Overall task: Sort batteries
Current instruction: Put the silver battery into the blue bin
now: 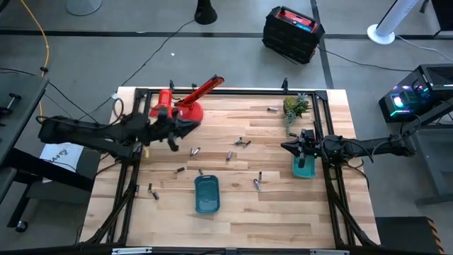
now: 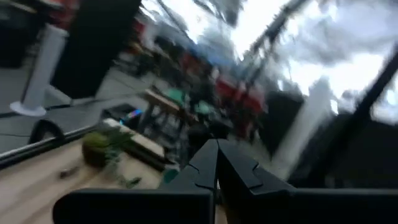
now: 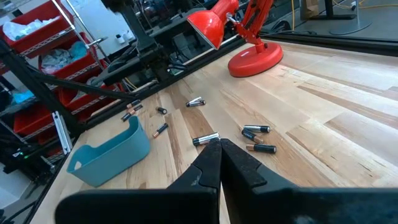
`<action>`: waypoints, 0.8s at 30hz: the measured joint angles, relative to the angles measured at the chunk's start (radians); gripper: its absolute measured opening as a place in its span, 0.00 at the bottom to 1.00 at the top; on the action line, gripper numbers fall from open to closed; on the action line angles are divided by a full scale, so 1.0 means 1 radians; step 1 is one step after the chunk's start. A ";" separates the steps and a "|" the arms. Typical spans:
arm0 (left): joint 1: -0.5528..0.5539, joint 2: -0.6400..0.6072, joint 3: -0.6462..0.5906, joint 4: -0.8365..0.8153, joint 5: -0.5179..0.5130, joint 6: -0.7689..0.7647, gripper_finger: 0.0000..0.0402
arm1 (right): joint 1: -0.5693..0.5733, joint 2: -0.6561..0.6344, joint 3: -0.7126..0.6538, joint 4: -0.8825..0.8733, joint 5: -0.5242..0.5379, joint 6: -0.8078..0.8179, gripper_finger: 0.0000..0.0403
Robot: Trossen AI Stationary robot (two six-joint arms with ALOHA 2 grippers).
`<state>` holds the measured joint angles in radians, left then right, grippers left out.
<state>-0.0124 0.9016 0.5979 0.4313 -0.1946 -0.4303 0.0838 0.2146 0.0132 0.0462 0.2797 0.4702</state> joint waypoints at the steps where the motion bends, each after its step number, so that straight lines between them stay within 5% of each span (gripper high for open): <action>1: 0.000 0.030 0.055 -0.070 0.021 0.022 0.00 | -0.004 0.000 0.000 0.002 0.018 0.000 0.00; 6: 0.001 0.128 0.300 -0.431 0.032 0.102 0.00 | -0.019 0.005 0.000 0.106 0.108 0.185 0.00; 10: 0.022 0.143 0.409 -0.589 0.001 0.194 0.00 | -0.021 0.009 0.000 0.372 0.154 0.426 0.00; 16: 0.076 0.104 0.432 -0.606 0.024 0.232 0.00 | -0.013 0.120 0.068 0.836 0.119 0.149 0.00; 24: 0.110 0.101 0.431 -0.845 0.177 0.156 0.00 | -0.002 0.545 0.467 0.645 0.086 -0.023 0.00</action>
<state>0.0978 1.0024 1.0290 -0.4134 -0.0179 -0.2748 0.0814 0.7596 0.4799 0.6916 0.3660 0.4474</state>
